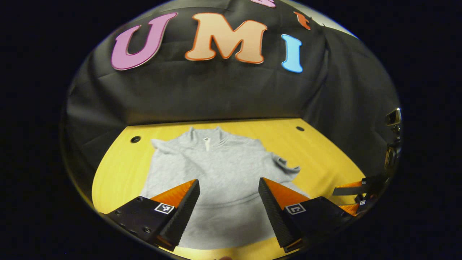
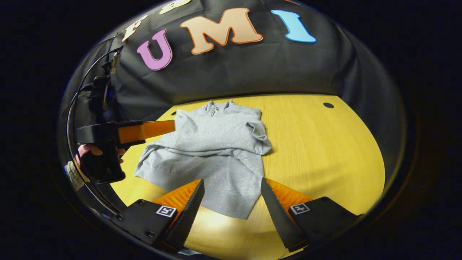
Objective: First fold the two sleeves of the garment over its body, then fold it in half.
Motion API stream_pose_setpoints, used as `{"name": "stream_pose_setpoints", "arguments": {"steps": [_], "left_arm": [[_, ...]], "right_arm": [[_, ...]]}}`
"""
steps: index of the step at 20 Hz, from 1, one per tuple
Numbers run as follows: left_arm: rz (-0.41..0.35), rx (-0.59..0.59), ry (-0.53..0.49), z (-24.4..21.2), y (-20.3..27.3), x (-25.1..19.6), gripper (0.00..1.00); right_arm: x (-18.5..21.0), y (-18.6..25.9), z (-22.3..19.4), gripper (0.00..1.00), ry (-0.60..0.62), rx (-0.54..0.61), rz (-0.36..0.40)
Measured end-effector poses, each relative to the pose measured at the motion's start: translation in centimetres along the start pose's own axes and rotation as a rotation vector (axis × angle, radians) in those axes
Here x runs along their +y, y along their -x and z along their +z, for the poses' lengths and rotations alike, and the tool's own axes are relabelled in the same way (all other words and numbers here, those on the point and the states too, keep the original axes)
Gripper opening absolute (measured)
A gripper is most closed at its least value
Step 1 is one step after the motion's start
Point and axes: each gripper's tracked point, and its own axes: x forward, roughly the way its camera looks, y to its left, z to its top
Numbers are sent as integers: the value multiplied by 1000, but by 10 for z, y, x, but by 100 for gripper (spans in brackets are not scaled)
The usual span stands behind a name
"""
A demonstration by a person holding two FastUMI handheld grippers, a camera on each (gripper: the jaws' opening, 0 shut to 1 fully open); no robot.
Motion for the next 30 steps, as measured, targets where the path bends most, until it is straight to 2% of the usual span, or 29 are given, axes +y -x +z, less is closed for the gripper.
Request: {"name": "stream_pose_setpoints", "arguments": {"steps": [1, 2, 3, 4, 5, 6, 10, 11, 13, 14, 17, 19, 22, 23, 24, 25, 26, 27, 28, 29, 30], "left_arm": [[40, 29, 5, -16, 9, 18, 95], [72, 44, 16, -29, 16, 33, 95], [96, 64, 34, -41, 20, 43, 95], [112, 85, 52, -53, 26, 53, 95], [128, 102, 64, -64, 31, 62, 95], [143, 122, 70, -77, 37, 71, 95], [196, 202, 71, -126, 57, 107, 95], [202, 226, 79, -138, 62, 114, 95], [218, 281, 102, -160, 68, 126, 96], [221, 298, 119, -167, 66, 129, 96], [214, 313, 150, -177, 64, 131, 95], [198, 307, 135, -176, 62, 131, 96], [169, 311, 115, -174, 58, 128, 97], [165, 314, 108, -173, 57, 128, 96], [159, 313, 104, -173, 53, 127, 96], [159, 313, 102, -173, 52, 127, 94], [162, 296, 111, -170, 49, 126, 93], [166, 287, 120, -168, 47, 127, 85], [171, 274, 128, -166, 45, 127, 74], [170, 270, 132, -166, 42, 126, 63], [164, 266, 137, -165, 40, 123, 56]], "right_arm": [[0, -5, -9, 98, 11, 29, -9], [-2, -10, -20, 94, 22, 60, -25], [-2, -13, -30, 98, 30, 87, -33], [-2, -17, -39, 94, 33, 110, -38], [-2, -20, -45, 94, 35, 125, -41], [-2, -23, -50, 98, 39, 140, -48], [-8, -32, -59, 98, 41, 163, -101], [-9, -35, -60, 94, 35, 168, -112], [-11, -42, -63, 94, 24, 177, -135], [-11, -42, -65, 98, 21, 183, -147], [-11, -44, -63, 98, 30, 168, -179], [-11, -44, -64, 99, 46, 170, -197], [-10, -45, -66, 91, 39, 183, -204], [-10, -45, -66, 96, 39, 186, -205], [-10, -44, -66, 96, 39, 190, -206], [-10, -44, -66, 91, 35, 194, -206], [-9, -44, -66, 91, 36, 197, -200], [-6, -46, -67, 87, 33, 199, -195], [-4, -47, -67, 77, 33, 198, -188], [0, -49, -67, 73, 30, 202, -183], [2, -49, -67, 62, 27, 201, -174]]}}
